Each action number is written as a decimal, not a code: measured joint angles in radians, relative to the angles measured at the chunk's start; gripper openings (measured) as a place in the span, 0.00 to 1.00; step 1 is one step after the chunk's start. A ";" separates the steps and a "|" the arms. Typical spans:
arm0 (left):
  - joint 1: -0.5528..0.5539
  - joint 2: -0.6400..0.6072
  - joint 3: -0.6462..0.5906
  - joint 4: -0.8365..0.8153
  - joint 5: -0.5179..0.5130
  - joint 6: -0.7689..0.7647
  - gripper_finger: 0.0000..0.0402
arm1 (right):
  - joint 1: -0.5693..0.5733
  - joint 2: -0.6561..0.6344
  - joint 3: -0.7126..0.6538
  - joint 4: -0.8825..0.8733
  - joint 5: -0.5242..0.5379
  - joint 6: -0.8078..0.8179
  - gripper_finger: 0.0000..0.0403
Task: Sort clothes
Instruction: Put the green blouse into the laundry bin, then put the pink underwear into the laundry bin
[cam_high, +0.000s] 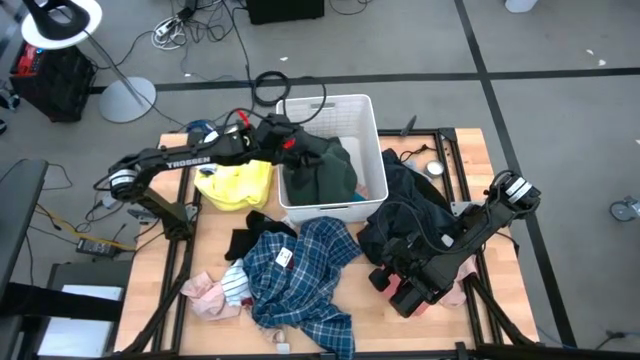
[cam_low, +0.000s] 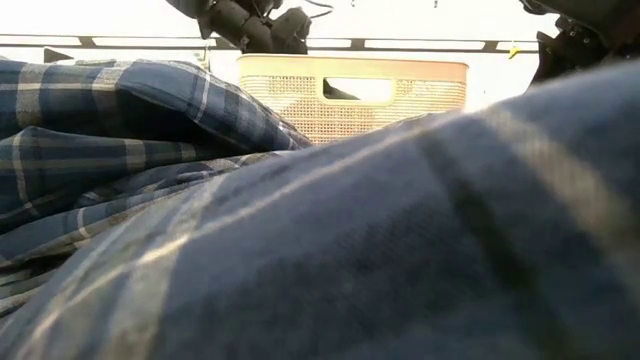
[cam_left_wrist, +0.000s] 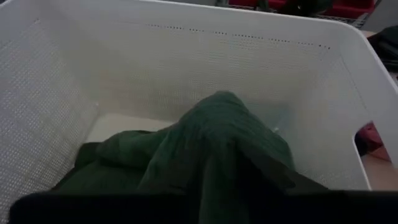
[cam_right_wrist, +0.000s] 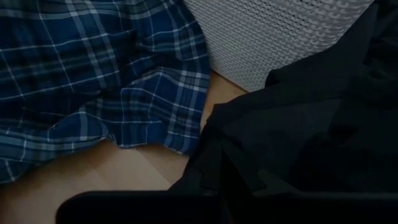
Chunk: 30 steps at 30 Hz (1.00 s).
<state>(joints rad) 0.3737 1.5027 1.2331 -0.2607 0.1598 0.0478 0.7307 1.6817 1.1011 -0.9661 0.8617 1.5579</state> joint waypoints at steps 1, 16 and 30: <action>0.000 -0.007 0.000 0.000 -0.001 0.000 0.28 | 0.000 0.000 0.000 0.000 0.000 -0.007 0.02; -0.030 -0.246 0.001 -0.161 -0.002 -0.087 0.31 | 0.002 -0.037 0.000 -0.051 -0.082 -0.026 0.02; -0.419 -0.596 -0.219 -0.243 -0.250 -0.150 0.31 | 0.003 -0.101 0.089 -0.043 -0.132 -0.192 0.02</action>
<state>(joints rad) -0.0456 0.9063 1.0140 -0.5038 -0.0899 -0.1026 0.7334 1.5810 1.1905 -1.0088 0.7295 1.3656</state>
